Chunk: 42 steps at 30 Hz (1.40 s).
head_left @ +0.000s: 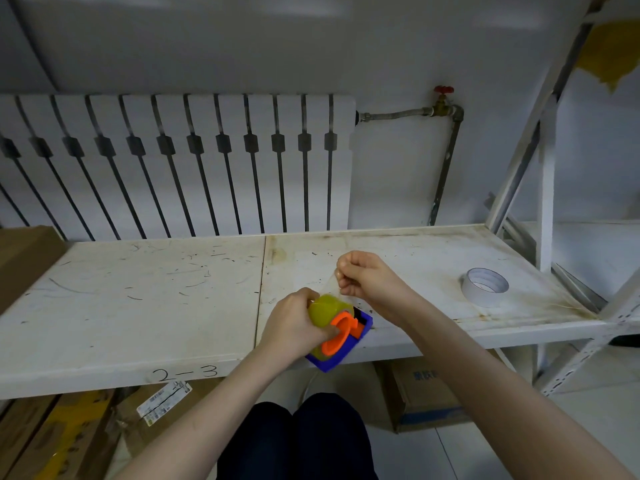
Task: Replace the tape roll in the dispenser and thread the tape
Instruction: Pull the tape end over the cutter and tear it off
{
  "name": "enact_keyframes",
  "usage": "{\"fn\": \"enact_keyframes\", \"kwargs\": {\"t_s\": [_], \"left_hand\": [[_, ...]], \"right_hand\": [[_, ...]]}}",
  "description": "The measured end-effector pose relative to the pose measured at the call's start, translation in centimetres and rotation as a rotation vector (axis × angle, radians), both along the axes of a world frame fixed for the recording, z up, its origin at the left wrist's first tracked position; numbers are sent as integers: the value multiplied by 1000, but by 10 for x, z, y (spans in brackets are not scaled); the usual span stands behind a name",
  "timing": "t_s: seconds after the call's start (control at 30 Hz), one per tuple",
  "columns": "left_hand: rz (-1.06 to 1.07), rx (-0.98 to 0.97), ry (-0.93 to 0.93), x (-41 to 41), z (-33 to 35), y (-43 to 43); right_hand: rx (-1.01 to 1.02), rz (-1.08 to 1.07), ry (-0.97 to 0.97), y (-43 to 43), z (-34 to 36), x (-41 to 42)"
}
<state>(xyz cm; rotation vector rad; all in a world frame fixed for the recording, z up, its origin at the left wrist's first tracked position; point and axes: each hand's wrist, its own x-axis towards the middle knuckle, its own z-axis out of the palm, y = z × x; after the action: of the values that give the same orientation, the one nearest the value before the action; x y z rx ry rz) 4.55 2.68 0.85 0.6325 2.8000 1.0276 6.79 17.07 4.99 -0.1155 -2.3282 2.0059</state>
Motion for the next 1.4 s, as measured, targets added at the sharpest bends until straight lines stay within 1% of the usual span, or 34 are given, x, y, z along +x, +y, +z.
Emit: {"fn": "enact_keyframes", "kwargs": {"t_s": [0.1, 0.13, 0.17, 0.23, 0.27, 0.3, 0.43, 0.53, 0.6, 0.77, 0.9, 1.0, 1.03, 1.1, 1.2, 1.23, 1.3, 1.4], "left_hand": [[-2, -52, -12, -5, -5, -8], [-1, -55, -16, -6, -8, -11], [5, -34, -21, -6, -10, -12], [22, 9, -14, -5, -14, -14], [23, 13, -7, -5, -15, -14], [21, 12, -3, -5, -16, -14], [-8, 9, 12, -4, -14, -17], [-37, 0, 36, -4, -14, -18], [-34, -5, 44, -5, -14, -18], [-57, -16, 46, -8, -16, -16], [-68, -49, 43, -11, -19, -17], [-63, -57, 44, -11, -22, -16], [-53, -43, 51, -10, -22, -15], [-27, -15, 69, -9, -22, -13], [10, 35, 28, -11, -23, -10], [21, 45, 2, -12, -24, -10], [29, 59, -36, -15, -24, -6], [27, 48, -75, -17, -15, 1]], "right_hand": [[-242, -100, -19, 3, 2, -1], [-274, -126, -5, 5, 2, -1], [-216, -147, -6, 8, 3, -2], [98, -128, -55, 12, 0, -2], [224, -115, -70, 10, -3, -2], [282, -119, -80, 8, -6, -2], [428, -225, -136, 13, -30, -6], [486, -139, -239, 14, -43, -1], [462, -71, -270, 12, -50, 2], [303, -100, -220, 12, -61, 2], [300, -159, -200, 12, -71, -2], [343, -195, -169, 12, -72, -3], [382, -214, -136, 11, -71, -2], [548, -258, -45, 5, -66, 1], [939, -253, 102, -8, -57, 8], [1034, -246, 136, -12, -54, 10], [1075, -257, 182, -20, -44, 12], [1039, -268, 290, -32, -25, 15]]}}
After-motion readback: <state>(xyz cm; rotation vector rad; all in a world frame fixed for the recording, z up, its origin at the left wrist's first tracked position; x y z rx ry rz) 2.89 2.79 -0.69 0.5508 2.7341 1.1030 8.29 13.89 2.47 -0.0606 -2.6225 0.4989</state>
